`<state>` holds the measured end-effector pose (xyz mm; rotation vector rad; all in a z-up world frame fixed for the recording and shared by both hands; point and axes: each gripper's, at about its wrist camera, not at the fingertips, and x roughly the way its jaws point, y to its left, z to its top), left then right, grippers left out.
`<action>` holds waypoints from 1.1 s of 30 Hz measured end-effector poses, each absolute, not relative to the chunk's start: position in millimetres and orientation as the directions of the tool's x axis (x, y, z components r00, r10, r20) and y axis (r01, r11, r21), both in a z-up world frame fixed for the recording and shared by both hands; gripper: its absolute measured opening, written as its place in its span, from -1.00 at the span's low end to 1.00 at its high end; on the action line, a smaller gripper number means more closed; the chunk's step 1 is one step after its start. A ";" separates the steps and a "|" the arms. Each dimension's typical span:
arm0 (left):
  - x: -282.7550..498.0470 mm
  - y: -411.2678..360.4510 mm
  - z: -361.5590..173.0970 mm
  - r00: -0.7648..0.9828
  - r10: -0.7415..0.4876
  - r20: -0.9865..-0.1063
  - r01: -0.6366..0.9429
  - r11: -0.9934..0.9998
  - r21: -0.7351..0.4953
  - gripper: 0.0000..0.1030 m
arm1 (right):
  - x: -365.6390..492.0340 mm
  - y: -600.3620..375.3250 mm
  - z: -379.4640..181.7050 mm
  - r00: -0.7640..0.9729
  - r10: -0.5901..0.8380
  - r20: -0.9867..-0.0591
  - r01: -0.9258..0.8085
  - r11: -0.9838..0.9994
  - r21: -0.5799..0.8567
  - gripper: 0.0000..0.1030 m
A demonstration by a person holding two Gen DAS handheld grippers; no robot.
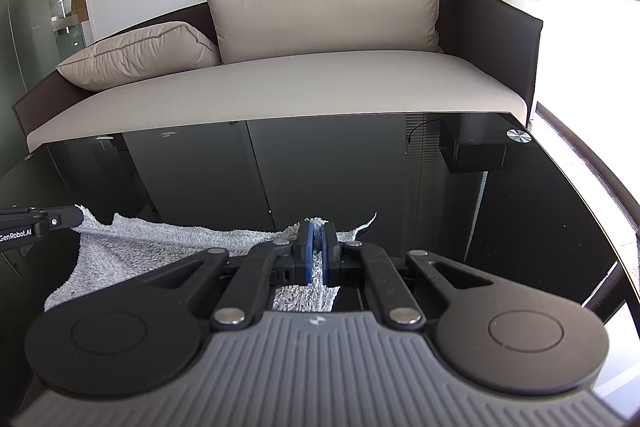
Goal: Fold towel
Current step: 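Lift the held towel edge with both grippers, fold it over, then open both, then move both open grippers to the folded edge of the towel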
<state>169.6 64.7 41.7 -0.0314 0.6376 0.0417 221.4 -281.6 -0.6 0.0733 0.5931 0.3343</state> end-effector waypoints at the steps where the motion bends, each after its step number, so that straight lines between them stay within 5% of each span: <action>1: 171.6 65.1 40.8 0.801 0.032 -0.598 -0.050 0.999 -0.014 -0.90 | 223.5 -281.4 -1.2 0.776 0.330 -0.537 -0.287 0.944 0.164 -0.93; 25: 192.9 89.3 32.3 0.790 0.106 -0.604 -0.137 0.991 -0.004 -0.71 | 249.9 -279.2 -13.3 0.824 0.271 -0.498 -0.230 0.962 0.144 -0.83; 29: 190.6 90.3 34.0 0.791 0.103 -0.603 -0.129 0.992 0.000 -0.68 | 252.4 -279.7 -14.9 0.835 0.259 -0.486 -0.217 0.966 0.141 -0.11; 33: 188.6 86.1 34.7 0.792 0.086 -0.605 -0.106 0.994 0.002 -0.67 | 248.3 -282.0 -14.6 0.843 0.258 -0.473 -0.217 0.966 0.140 -0.09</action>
